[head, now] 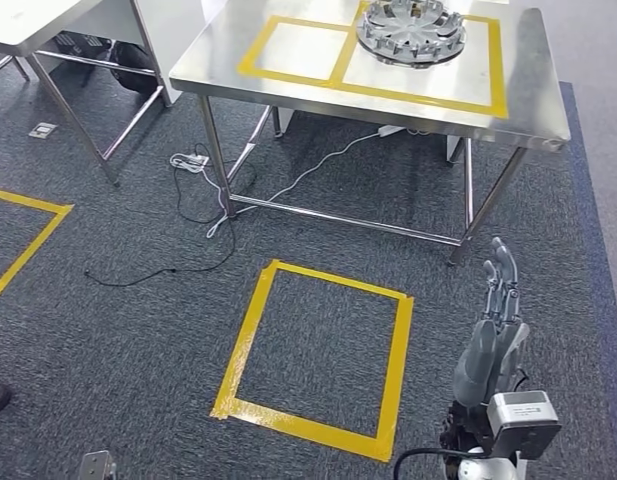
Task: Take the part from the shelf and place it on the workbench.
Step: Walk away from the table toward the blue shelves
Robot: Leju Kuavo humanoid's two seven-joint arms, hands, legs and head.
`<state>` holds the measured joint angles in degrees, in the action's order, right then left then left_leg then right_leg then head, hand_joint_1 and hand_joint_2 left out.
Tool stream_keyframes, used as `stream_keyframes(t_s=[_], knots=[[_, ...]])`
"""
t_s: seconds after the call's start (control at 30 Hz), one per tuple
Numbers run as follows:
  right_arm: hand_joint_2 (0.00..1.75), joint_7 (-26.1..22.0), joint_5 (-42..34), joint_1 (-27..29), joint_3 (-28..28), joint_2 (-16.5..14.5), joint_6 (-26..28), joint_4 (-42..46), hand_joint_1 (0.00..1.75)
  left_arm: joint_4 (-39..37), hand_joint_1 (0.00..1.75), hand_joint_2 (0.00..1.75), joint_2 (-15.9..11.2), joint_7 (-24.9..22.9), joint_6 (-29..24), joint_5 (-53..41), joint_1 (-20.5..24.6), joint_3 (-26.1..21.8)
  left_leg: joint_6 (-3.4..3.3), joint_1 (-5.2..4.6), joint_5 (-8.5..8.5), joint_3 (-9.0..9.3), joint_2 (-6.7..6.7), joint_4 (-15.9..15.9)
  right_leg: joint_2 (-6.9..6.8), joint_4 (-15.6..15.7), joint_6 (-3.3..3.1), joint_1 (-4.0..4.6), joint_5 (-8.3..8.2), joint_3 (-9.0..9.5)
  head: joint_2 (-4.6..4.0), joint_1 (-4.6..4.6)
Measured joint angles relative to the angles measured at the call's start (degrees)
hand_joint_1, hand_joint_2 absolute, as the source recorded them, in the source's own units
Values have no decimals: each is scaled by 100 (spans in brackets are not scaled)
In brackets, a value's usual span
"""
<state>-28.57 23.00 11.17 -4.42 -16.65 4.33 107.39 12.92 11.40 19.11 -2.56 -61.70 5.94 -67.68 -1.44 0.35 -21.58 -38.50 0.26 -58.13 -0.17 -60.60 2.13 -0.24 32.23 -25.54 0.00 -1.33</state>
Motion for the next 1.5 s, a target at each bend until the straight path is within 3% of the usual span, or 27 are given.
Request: stream_keyframes(t_s=[0.07,0.13,0.2,0.27,0.3,0.33,0.37,0.43,0.47,0.53,0.57,0.63,0.67,0.7,0.77,0.83,0.87,0.9,0.97,1.03,1.07,1.13,1.2,1.3,1.37,1.4,1.5], knots=[[0,-1,4,-5,-4,0,2,4,0,0,0,0,3,1,0,0,1,-1,62,0,152,-41,-4,17,14,632,-50,28,153,392,0,-7],[0,-1,6,-5,-3,0,4,5,0,0,0,0,-4,0,0,-1,-11,-1,135,18,246,-71,-7,59,10,681,-114,34,93,322,0,-10],[0,5,17,-5,-4,0,7,4,0,0,0,0,-13,-1,-1,-1,-28,-3,202,29,-106,-135,-13,-170,-19,675,-210,17,-49,182,0,1],[0,10,55,-5,-5,0,15,2,0,0,0,0,-13,-1,0,-3,-35,-5,246,40,-758,-238,-14,-841,-60,644,-274,17,-180,0,0,17],[0,13,79,-4,-6,0,22,0,0,0,0,0,-13,0,1,-5,-36,-5,265,42,-954,-274,-14,-1222,-86,619,-286,22,-238,-101,0,24],[0,16,103,-4,-6,0,31,-2,0,0,0,0,-16,1,0,-7,-35,-5,279,42,-971,-278,-14,-1523,-121,591,-289,27,-290,-204,0,22],[0,20,120,-4,-6,0,40,-3,0,0,0,0,-20,1,-1,-7,-34,-5,288,42,-839,-233,-12,-1691,-161,557,-287,29,-339,-300,0,26],[0,24,138,-3,-6,0,58,-4,0,0,0,0,-27,1,-3,-9,-33,-7,285,42,-453,94,41,-1478,-250,468,-262,29,-426,-478,0,26],[0,25,142,-2,-6,0,66,-3,0,0,0,0,-27,1,-3,-10,-28,-9,274,33,-422,378,137,-1123,-295,417,-240,36,-457,-549,0,29],[0,24,148,-2,-7,0,78,-3,0,0,0,0,-28,1,-4,-11,-8,-11,198,-3,-645,883,301,-365,-399,334,-186,57,-502,-643,0,28],[0,23,151,-3,-9,0,83,-3,0,0,0,0,-28,1,-4,-11,2,-10,149,-22,-787,1013,327,-104,-458,312,-157,66,-525,-675,0,27],[0,23,158,-6,-16,0,90,-3,0,0,0,0,-27,0,-7,-13,0,-9,58,-17,-852,1022,244,88,-537,286,-92,65,-560,-741,0,27],[0,22,163,-6,-19,0,92,-3,0,0,0,0,-23,-1,-10,-12,-12,-10,21,-7,-834,1003,201,129,-479,228,-59,59,-511,-794,0,22],[0,21,167,-4,-19,1,96,-3,0,0,0,0,-20,-2,-15,-12,-24,-13,-11,4,-785,969,159,143,-372,70,-30,49,-387,-876,0,14],[0,22,172,1,-14,2,107,-3,0,0,0,0,-17,-3,-22,-11,-32,-17,-53,-4,-691,876,66,148,-115,-599,11,30,33,-1159,0,-5],[0,26,172,4,-10,2,119,-5,0,0,0,0,-19,-3,-22,-14,-34,-19,-66,-31,-609,773,-42,141,-27,-1234,8,25,302,-1391,0,-14],[0,26,173,4,-10,2,121,-7,0,0,0,0,-17,-3,-22,-16,-39,-20,-69,-46,-575,734,-99,138,-11,-1275,-10,27,275,-1370,0,-15],[0,27,173,3,-10,2,124,-9,0,0,0,0,-16,-3,-22,-19,-42,-21,-69,-63,-546,709,-159,137,11,-1077,-42,32,146,-1227,0,-14],[0,26,175,3,-11,2,125,-8,0,0,0,0,-7,-3,-23,-20,-39,-23,-63,-92,-497,679,-280,137,170,-274,-152,46,-185,-739,0,-8],[0,24,179,6,-13,2,128,-5,0,1,0,0,3,-4,-25,-20,-25,-23,-26,-96,-453,635,-387,125,339,325,-237,57,-318,-397,0,-1],[0,23,180,6,-13,2,129,-4,0,2,0,0,8,-5,-26,-20,-25,-24,8,-83,-426,603,-433,122,370,418,-256,63,-307,-349,0,4],[0,24,183,5,-20,1,132,-3,0,2,0,0,0,-5,-30,-22,-35,-27,79,-59,-385,549,-507,114,281,482,-258,57,-359,-328,0,5],[0,22,185,4,-32,-1,131,-3,0,2,0,0,-7,-5,-34,-23,-42,-31,146,-58,-522,449,-392,-69,157,551,-284,24,-425,-320,0,32],[0,22,185,11,-40,-2,132,-3,0,2,0,0,-6,-5,-38,-24,-33,-34,270,-7,-1079,14,-137,-1065,-62,568,-314,14,-453,-352,0,73],[0,24,185,15,-41,-2,133,-4,0,2,0,0,-10,-5,-38,-23,-44,-36,332,35,-1191,-126,-99,-1478,-208,552,-308,14,-453,-378,0,74],[0,25,185,15,-41,-2,133,-4,0,2,0,0,-15,-5,-39,-22,-51,-38,351,50,-1088,-35,-77,-1358,-277,541,-300,11,-450,-384,0,74],[0,25,186,15,-44,-2,133,-4,0,2,0,0,-25,-5,-38,-24,-48,-44,339,56,-644,575,201,-258,-459,473,-229,23,-407,-393,0,76]])
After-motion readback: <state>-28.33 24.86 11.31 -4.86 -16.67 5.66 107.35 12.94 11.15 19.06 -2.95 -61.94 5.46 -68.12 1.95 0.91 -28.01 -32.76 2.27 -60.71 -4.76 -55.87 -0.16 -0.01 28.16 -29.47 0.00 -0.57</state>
